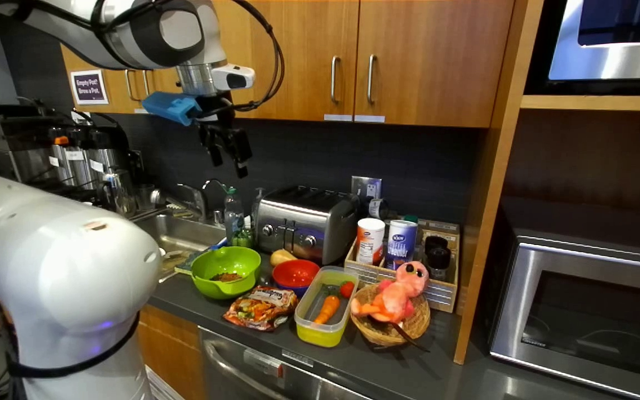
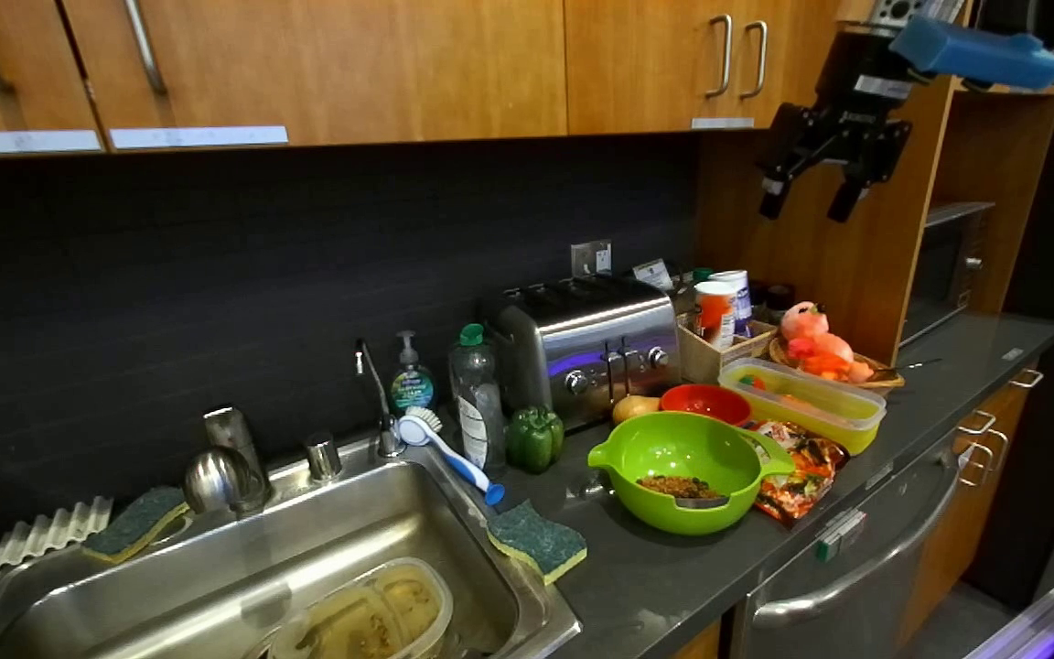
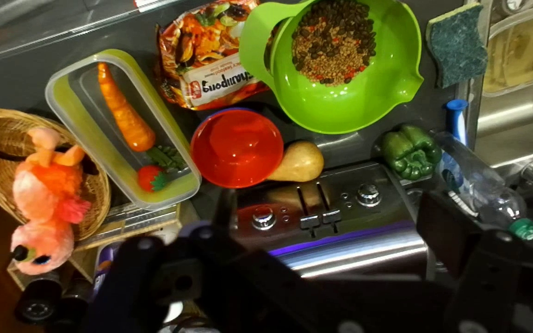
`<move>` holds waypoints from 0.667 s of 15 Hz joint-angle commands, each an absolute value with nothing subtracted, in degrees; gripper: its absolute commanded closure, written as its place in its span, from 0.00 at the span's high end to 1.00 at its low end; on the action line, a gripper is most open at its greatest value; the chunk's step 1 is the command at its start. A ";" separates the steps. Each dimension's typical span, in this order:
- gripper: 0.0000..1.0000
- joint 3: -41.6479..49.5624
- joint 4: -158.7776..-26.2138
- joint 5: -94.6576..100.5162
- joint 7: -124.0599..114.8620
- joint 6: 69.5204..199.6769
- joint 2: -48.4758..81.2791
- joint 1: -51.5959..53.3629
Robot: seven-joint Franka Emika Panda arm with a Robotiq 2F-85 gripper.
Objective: Put the bird plush toy in the light green bowl.
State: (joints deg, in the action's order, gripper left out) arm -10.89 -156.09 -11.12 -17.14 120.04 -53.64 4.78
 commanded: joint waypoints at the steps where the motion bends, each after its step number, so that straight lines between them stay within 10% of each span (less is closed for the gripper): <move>1: 1.00 -9.06 -156.82 -9.32 -17.75 120.59 -53.94 0.79; 10: 1.00 -4.71 -157.50 -1.27 -17.66 126.71 -46.07 -10.51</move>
State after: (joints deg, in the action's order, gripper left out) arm -5.26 -158.34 -4.24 -17.19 122.77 -51.24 -7.42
